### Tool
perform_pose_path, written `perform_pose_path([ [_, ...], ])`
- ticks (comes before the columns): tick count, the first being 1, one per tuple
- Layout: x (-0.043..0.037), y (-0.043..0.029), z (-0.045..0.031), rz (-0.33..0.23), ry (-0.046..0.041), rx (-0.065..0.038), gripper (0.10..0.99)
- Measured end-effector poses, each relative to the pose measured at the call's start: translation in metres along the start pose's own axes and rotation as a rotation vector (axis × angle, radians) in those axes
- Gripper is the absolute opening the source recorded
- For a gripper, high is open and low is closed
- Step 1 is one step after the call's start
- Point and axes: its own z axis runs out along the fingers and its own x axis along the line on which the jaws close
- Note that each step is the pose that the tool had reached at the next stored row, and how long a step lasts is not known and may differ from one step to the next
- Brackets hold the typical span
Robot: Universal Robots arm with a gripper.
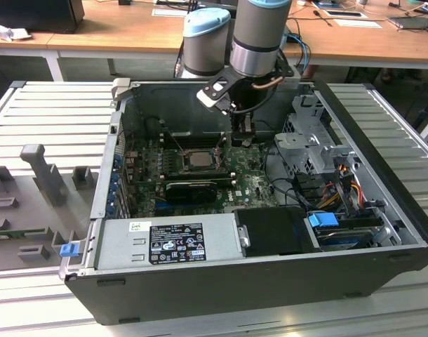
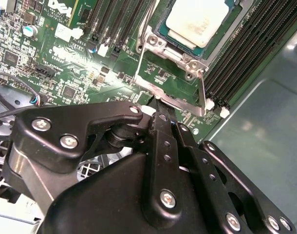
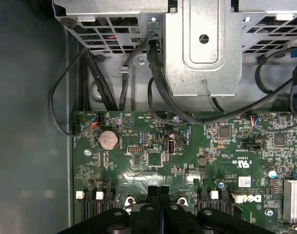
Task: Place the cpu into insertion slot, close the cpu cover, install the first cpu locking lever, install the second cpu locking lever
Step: 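Close the cpu cover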
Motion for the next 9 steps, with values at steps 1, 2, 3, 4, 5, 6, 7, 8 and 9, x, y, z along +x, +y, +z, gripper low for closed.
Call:
perform_pose_path([
  [1,0.0000,-0.0002,0.0000,0.000,0.0000,0.000,0.106],
  [2,0.0000,-0.0006,0.0000,0.000,0.0000,0.000,0.106],
  [3,0.0000,-0.0012,0.0000,0.000,0.0000,0.000,0.106],
  [4,0.0000,-0.0023,0.0000,0.000,0.0000,0.000,0.106],
  [5,0.0000,-0.0028,0.0000,0.000,0.0000,0.000,0.106],
  [6,0.0000,-0.0036,0.0001,0.000,0.0000,0.000,0.106],
  [7,0.0000,-0.0045,0.0001,0.000,0.0000,0.000,0.106],
  [8,0.0000,-0.0051,0.0001,0.000,-0.0001,0.000,0.106],
  [9,0.0000,-0.0056,0.0001,0.000,0.0000,0.000,0.106],
])
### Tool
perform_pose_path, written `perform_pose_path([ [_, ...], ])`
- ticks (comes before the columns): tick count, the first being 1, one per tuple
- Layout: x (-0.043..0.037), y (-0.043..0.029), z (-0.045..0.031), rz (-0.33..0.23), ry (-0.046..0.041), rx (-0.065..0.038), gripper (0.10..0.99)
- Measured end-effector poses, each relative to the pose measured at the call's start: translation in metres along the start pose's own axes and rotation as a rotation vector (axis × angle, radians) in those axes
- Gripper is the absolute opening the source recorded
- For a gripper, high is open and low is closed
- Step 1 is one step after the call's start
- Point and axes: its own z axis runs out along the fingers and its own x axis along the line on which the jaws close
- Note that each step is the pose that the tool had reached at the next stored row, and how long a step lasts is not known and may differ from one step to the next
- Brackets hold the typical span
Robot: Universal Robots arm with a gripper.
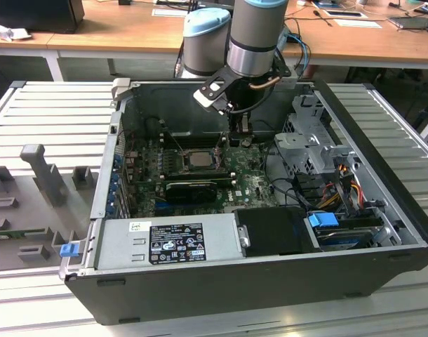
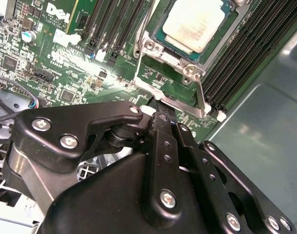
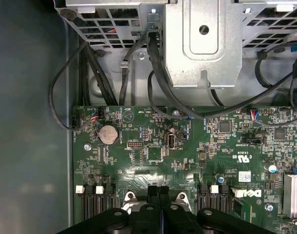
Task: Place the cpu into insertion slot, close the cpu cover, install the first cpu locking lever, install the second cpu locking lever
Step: 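Close the cpu cover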
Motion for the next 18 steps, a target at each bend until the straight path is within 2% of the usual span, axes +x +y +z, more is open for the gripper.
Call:
perform_pose_path([
  [18,0.0000,-0.0117,0.0002,0.000,0.0000,0.000,0.106],
])
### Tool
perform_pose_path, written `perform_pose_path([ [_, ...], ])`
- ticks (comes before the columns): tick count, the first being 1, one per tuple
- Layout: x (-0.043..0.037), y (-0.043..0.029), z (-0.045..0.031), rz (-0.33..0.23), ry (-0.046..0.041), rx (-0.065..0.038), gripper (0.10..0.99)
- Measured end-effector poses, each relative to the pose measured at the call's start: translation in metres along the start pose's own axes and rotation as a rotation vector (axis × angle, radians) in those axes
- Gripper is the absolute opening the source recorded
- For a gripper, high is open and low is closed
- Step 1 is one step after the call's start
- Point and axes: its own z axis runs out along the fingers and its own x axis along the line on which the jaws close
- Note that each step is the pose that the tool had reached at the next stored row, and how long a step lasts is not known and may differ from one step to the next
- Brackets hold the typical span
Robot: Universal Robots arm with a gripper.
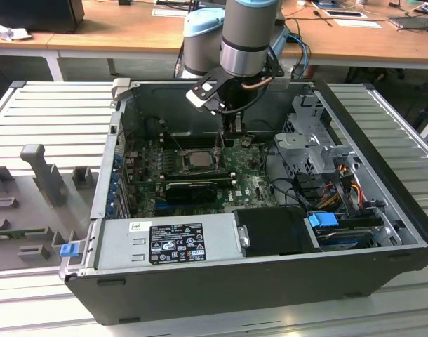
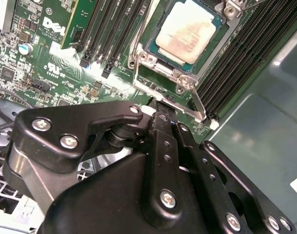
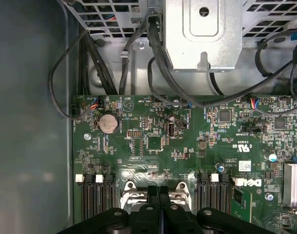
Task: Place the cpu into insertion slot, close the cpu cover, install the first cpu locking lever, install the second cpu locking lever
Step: 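Close the cpu cover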
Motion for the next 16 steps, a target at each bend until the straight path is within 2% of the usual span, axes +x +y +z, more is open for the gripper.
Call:
perform_pose_path([
  [16,0.0000,-0.0065,0.0001,0.000,0.0000,0.000,0.106],
])
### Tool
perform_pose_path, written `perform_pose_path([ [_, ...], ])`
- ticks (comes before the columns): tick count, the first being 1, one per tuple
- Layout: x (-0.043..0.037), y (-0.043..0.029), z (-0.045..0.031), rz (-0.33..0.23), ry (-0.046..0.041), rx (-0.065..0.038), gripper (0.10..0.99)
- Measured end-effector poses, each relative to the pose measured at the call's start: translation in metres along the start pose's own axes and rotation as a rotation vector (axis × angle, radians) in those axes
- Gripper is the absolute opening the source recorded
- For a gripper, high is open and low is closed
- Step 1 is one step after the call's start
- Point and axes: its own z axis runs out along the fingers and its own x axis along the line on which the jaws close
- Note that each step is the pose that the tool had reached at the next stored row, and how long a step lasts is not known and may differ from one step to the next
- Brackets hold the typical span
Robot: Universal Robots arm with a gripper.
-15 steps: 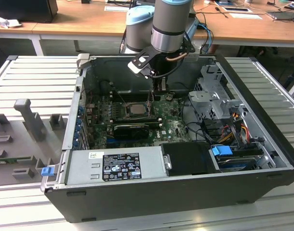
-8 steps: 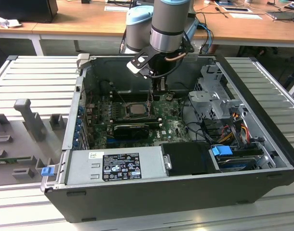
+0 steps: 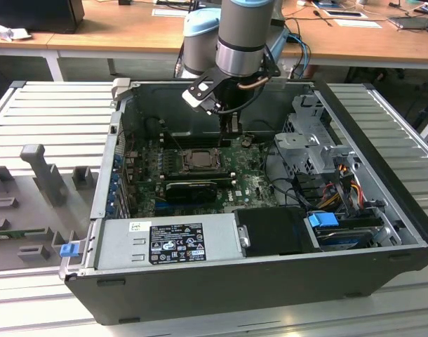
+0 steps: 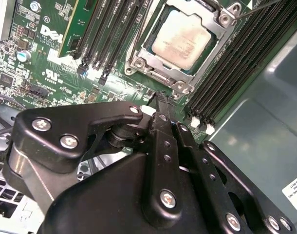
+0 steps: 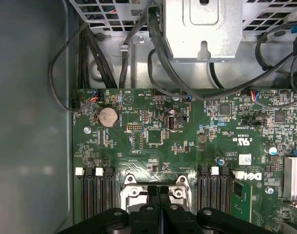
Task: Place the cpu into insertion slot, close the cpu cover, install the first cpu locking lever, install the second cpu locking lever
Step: 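Close the cpu cover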
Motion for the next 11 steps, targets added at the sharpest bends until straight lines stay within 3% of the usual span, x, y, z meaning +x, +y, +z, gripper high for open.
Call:
perform_pose_path([
  [5,0.0000,-0.0029,0.0001,0.000,0.0000,0.000,0.106],
  [11,0.0000,-0.0132,0.0015,0.000,0.0000,0.000,0.106],
])
